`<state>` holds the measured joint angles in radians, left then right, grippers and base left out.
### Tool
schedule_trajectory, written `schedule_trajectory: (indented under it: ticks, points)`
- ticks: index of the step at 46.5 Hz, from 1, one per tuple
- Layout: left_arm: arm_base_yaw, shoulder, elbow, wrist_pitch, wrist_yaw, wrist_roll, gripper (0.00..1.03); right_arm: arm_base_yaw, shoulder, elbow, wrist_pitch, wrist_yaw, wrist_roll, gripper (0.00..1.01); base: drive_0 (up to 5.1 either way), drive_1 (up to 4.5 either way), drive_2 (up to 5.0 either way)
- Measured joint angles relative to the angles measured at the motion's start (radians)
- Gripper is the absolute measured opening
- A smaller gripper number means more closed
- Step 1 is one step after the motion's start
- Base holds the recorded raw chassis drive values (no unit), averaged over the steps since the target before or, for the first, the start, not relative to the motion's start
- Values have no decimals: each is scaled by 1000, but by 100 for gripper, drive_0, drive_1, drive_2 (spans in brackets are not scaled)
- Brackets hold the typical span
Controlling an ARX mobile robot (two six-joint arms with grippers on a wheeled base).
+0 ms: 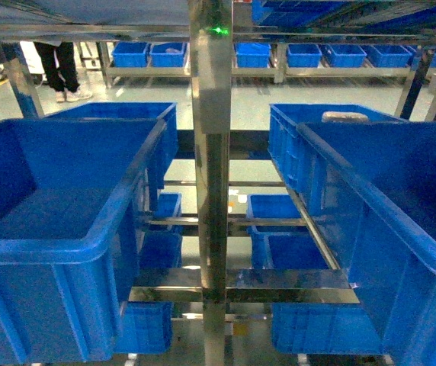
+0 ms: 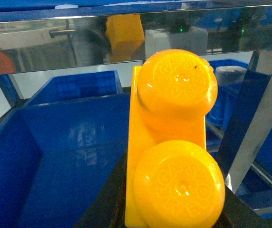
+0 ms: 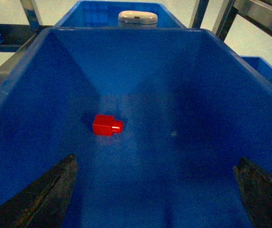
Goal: Sort and place red and yellow blocks in left bins
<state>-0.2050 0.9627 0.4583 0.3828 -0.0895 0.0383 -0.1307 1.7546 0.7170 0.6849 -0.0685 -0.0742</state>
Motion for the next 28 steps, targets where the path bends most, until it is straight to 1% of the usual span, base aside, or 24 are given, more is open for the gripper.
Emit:
schedule_trajectory:
  ticks: [2,6,10,13,15,17,20,28]
  points:
    - [0,0,0,0,0,0,26,-1,-43,-40,2,-1,0,98,0,0,0]
    - [0,0,0,0,0,0,26,-4,-164,-128,-15,-1,12,98,0,0,0]
    - [0,0,0,0,0,0,26,-24,-306,-212,-37,-8,25,98,0,0,0]
    - [0,0,0,0,0,0,26,-35,-389,-254,-57,-7,25,98,0,0,0]
    - [0,0,0,0,0,0,26,-43,-467,-303,-41,2,20,98,0,0,0]
    - [0,0,0,0,0,0,26,-42,-529,-335,-60,22,8,98,0,0,0]
    - [0,0,0,0,0,0,26,-42,-592,-365,-82,27,-3,98,0,0,0]
    - [0,-1,0,0,-1,0,26,-40,-605,-370,-82,28,-17,98,0,0,0]
